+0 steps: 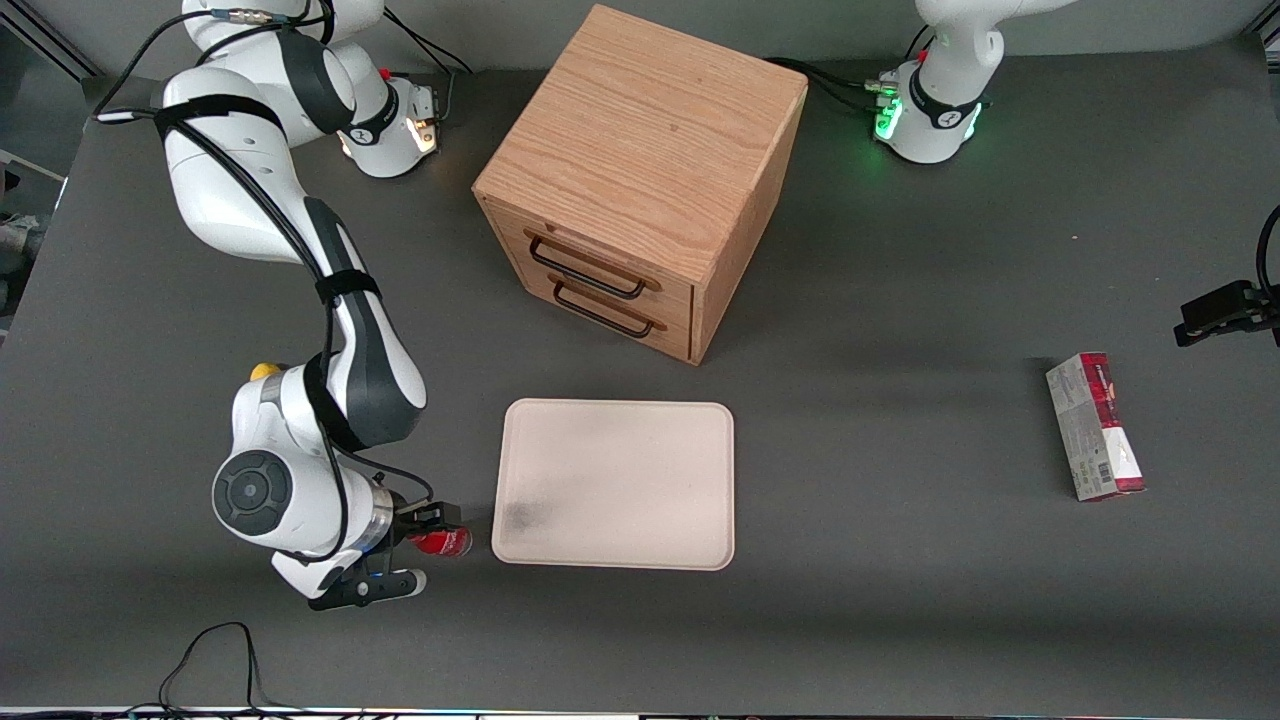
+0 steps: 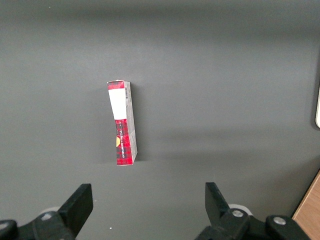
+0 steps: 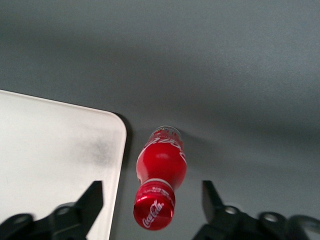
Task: Place coke bottle on tray
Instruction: 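Move the open right gripper over to the red Coca-Cola bottle, then close the right gripper on the red bottle and lift it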
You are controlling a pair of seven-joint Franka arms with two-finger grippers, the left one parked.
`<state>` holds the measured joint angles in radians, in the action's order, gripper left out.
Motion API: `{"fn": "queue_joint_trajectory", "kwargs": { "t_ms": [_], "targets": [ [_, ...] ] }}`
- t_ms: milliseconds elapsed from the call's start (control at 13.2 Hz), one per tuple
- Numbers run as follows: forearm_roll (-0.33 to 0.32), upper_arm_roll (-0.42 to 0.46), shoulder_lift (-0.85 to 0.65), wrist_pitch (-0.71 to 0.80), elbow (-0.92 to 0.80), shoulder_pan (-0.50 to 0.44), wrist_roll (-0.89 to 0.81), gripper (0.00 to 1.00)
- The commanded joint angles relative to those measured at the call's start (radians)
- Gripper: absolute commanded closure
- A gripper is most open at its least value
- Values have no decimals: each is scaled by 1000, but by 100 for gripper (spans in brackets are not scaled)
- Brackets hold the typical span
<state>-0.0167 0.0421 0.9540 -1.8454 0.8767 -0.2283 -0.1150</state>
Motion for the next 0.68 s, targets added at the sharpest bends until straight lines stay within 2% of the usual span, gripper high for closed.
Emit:
{"fn": "queue_joint_trajectory", "kwargs": {
  "t_ms": [0,227,455,606],
  "targets": [
    [-14,-1,17,9,-36,-3,-20,80],
    [-16,-1,16,12,-36,-3,-18,100],
    [-17,-4,6,32,-38,-3,-17,100],
    [-41,-7,-21,89,-41,-5,-17,100]
  ]
}}
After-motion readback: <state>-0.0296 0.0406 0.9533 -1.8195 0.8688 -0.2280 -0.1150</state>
